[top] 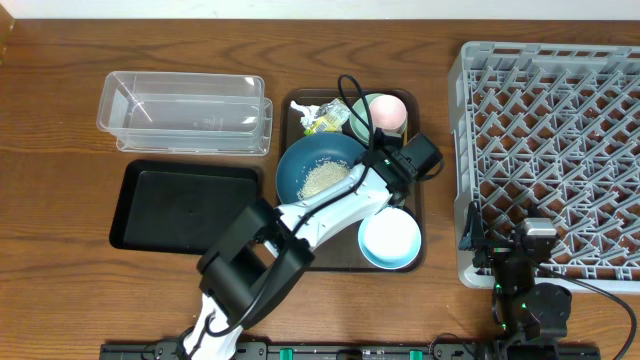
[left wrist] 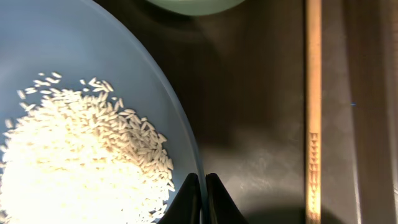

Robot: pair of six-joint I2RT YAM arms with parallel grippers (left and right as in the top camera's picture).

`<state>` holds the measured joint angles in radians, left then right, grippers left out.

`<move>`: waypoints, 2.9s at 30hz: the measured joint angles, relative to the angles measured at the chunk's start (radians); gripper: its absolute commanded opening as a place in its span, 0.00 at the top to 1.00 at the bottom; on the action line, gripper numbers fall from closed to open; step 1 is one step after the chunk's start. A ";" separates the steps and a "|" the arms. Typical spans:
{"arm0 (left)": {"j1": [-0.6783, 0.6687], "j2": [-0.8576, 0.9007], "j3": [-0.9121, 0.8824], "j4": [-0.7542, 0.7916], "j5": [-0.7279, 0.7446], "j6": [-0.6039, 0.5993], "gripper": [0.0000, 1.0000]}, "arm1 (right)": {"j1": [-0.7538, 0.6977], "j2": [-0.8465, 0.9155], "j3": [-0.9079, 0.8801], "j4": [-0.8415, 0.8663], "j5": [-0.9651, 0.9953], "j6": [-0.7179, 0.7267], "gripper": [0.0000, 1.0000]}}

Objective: Sort waste into correct bins and load items into the dishwasher rack
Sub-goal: 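Grip the blue bowl rim with the left gripper, then lift the blue bowl and carry it left over the black tray, then tip the blue bowl to pour rice onto the black tray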

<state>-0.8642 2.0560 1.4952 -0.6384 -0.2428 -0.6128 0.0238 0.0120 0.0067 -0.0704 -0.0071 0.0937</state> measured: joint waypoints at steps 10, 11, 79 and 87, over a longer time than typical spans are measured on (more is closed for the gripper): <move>0.000 -0.152 -0.001 -0.087 0.024 0.000 0.94 | 0.000 0.000 0.000 0.000 0.000 0.000 0.01; 0.000 -0.174 -0.001 -0.103 0.027 0.000 0.94 | 0.000 0.000 0.000 0.000 0.000 0.000 0.01; 1.099 -0.633 -0.259 -0.303 1.207 0.335 0.94 | 0.000 0.000 0.000 0.000 0.000 0.000 0.01; 1.243 -0.633 -0.388 -0.268 1.400 0.441 0.94 | 0.000 0.000 0.000 0.000 0.000 0.000 0.01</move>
<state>0.3790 1.4231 1.1076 -0.9062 1.1576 -0.1715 0.0238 0.0120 0.0067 -0.0704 -0.0071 0.0937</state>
